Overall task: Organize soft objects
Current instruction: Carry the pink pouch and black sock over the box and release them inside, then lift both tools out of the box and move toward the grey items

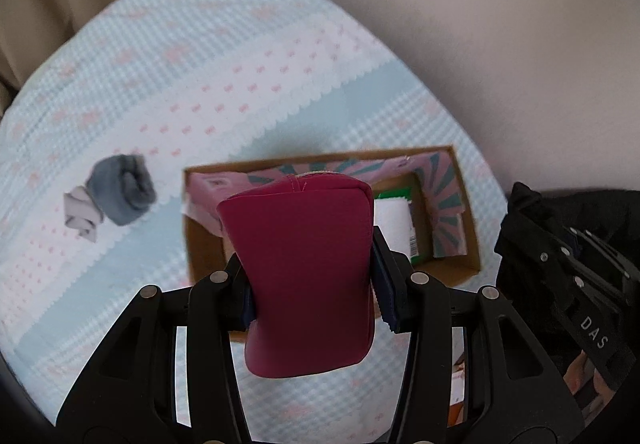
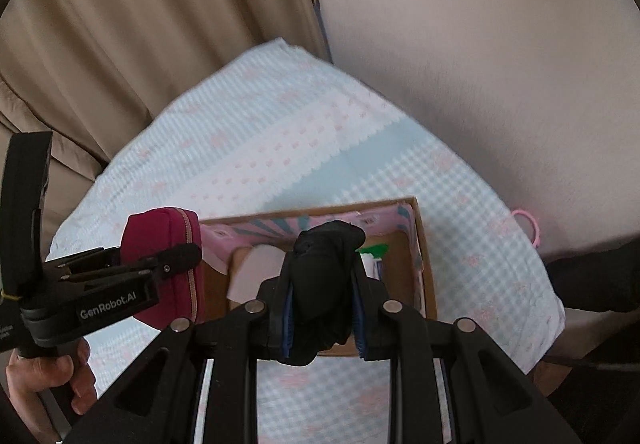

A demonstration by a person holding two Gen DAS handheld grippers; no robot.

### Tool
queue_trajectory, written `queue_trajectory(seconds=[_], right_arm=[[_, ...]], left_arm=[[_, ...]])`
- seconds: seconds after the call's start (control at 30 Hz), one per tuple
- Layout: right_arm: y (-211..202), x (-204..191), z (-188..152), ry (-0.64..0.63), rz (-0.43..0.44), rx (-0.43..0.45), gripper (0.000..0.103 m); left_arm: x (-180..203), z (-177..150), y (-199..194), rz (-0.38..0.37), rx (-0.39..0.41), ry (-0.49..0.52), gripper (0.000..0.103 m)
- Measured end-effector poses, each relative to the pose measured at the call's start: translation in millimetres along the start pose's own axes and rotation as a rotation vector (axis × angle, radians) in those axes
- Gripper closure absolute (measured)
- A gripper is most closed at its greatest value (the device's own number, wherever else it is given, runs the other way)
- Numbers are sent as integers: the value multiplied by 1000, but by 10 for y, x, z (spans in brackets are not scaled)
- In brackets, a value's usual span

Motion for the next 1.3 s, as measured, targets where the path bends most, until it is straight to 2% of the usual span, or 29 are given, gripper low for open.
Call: queue_trajectory(seconds=[0.17, 0.33, 0.37, 0.4, 0.43, 0.47, 0.5, 0.53, 0.57, 0.73, 0.97, 1.13, 1.3], right_arm=[[485, 223, -3, 15, 3, -94, 82], [756, 324, -10, 17, 1, -159, 81], [808, 344, -9, 20, -4, -173, 81], [850, 364, -6, 24, -10, -184, 77], [878, 384, -10, 31, -13, -194, 71], [918, 413, -2, 48, -4, -207, 51], [942, 428, 6, 61, 7, -215, 26], [962, 452, 23, 75, 16, -213, 14], [960, 484, 49, 86, 16, -194, 2], [904, 521, 104, 86, 8, -158, 1], [766, 496, 74, 72, 7, -132, 1], [472, 418, 76, 34, -38, -60, 1], [68, 217, 42, 2, -28, -1, 1]], left_arm=[[15, -13, 407, 19, -60, 10, 60], [27, -22, 656, 30, -90, 18, 60], [39, -13, 666, 36, -83, 30, 57], [41, -11, 669, 51, -81, 42, 55], [50, -17, 675, 75, -86, 60, 44], [55, -17, 677, 91, -93, 70, 19], [53, -20, 678, 103, -98, 78, 5], [46, -15, 674, 114, -95, 87, 0], [35, -12, 672, 116, -95, 91, 0], [-38, -31, 624, 112, -107, 96, 0], [12, -83, 436, 93, -76, 86, 0], [18, -148, 97, 93, -23, 91, 0], [-60, -242, -402, 102, 39, 82, 0]])
Point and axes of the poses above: each gripper's, at about its wrist camera, not at the fingertips, and y roughly the way its jaws point, x to its right, z to its top, the point moved 8 cm from there along y, roughly the way its jaws point, and after that the axes turned 11 degrees about y, right-handed, at the moved point
